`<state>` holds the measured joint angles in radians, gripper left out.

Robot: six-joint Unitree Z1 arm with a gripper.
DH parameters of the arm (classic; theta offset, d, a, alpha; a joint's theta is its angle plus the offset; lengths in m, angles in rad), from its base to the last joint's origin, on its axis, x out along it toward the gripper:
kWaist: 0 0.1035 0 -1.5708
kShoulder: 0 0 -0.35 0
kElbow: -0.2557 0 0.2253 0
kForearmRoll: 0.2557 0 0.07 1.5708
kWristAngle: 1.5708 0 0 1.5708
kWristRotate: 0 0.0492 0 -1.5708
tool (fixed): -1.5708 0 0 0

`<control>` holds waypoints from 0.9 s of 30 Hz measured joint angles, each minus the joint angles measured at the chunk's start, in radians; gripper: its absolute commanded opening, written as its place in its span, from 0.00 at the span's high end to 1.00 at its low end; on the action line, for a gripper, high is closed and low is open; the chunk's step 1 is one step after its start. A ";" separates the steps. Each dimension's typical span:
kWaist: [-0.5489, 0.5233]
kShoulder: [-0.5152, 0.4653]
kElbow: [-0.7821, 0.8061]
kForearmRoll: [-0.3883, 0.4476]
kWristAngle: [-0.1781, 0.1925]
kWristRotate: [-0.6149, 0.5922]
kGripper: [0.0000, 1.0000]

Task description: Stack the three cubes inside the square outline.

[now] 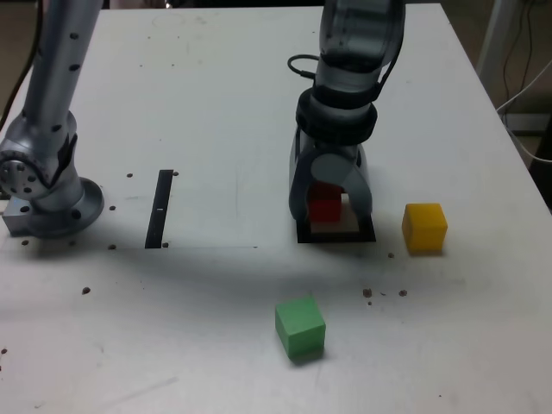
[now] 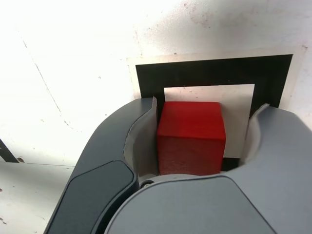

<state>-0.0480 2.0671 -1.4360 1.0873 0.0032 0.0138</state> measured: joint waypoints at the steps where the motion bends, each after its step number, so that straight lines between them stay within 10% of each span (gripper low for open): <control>1: 0.000 -0.008 0.003 -0.001 0.003 0.000 0.01; 27: -0.044 -0.076 -0.176 0.159 0.120 -0.034 0.00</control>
<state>-0.0920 1.9913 -1.6116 1.2463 0.1236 -0.0204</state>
